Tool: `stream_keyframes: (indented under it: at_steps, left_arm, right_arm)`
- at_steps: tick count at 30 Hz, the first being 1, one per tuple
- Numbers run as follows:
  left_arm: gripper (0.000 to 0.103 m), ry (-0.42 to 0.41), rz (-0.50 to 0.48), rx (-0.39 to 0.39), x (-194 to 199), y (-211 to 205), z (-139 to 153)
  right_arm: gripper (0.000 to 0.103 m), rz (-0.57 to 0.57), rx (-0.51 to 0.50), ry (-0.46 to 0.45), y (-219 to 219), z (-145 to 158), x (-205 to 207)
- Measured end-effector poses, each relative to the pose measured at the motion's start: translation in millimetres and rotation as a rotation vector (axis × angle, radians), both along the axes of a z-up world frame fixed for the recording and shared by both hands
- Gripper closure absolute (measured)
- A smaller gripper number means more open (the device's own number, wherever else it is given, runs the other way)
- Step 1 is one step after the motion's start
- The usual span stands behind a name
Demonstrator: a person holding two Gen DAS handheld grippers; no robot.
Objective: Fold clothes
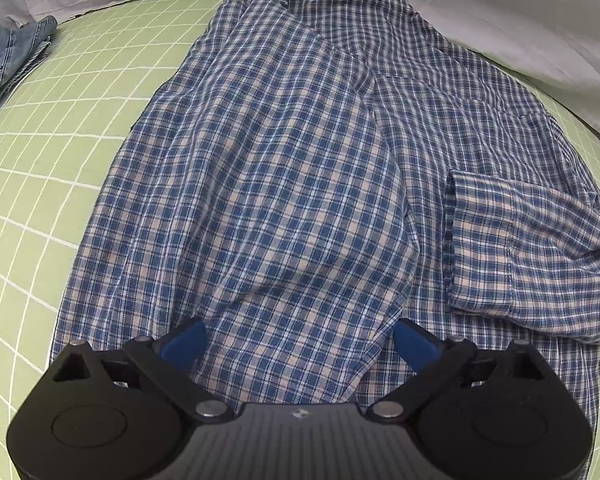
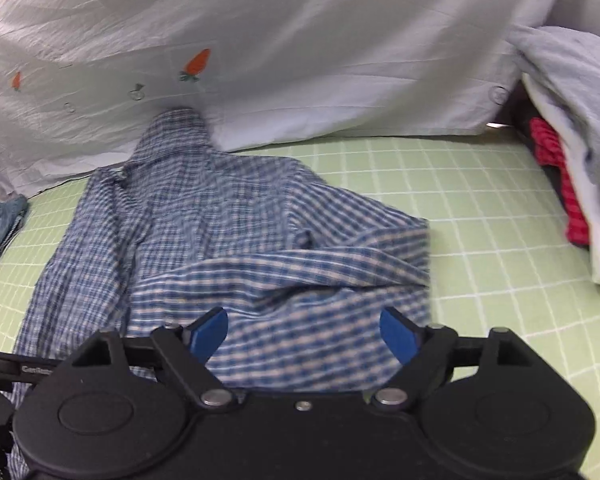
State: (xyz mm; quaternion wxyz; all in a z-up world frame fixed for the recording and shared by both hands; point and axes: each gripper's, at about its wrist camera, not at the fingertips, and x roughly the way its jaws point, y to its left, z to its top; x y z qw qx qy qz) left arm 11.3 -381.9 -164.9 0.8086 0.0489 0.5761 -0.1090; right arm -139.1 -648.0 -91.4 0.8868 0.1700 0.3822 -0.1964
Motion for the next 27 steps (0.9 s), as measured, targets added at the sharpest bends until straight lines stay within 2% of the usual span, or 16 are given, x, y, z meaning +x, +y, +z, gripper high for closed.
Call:
stream_keyframes:
  at_steps: [5, 10, 13, 21, 23, 27]
  left_arm:
    - [0.004, -0.044, -0.029, 0.005, -7, -7, 16]
    - [0.004, -0.098, -0.085, 0.001, -8, -32, 32]
    - [0.004, -0.122, -0.134, -0.008, -8, -51, 35]
    - [0.004, -0.086, -0.211, -0.02, -7, -86, 18]
    - [0.008, -0.076, -0.23, -0.023, -7, -95, 13]
    - [0.034, -0.056, -0.267, -0.028, -7, -112, 4]
  right_arm:
    - [0.014, -0.172, -0.043, 0.072, -30, -15, -44]
    - [0.013, -0.272, -0.053, 0.143, -53, -37, -68]
    - [0.013, -0.306, -0.021, 0.145, -65, -45, -75]
    - [0.012, -0.323, 0.017, 0.147, -78, -59, -73]
    - [0.012, -0.327, 0.031, 0.146, -80, -62, -74]
    - [0.012, -0.342, 0.04, 0.148, -82, -66, -79]
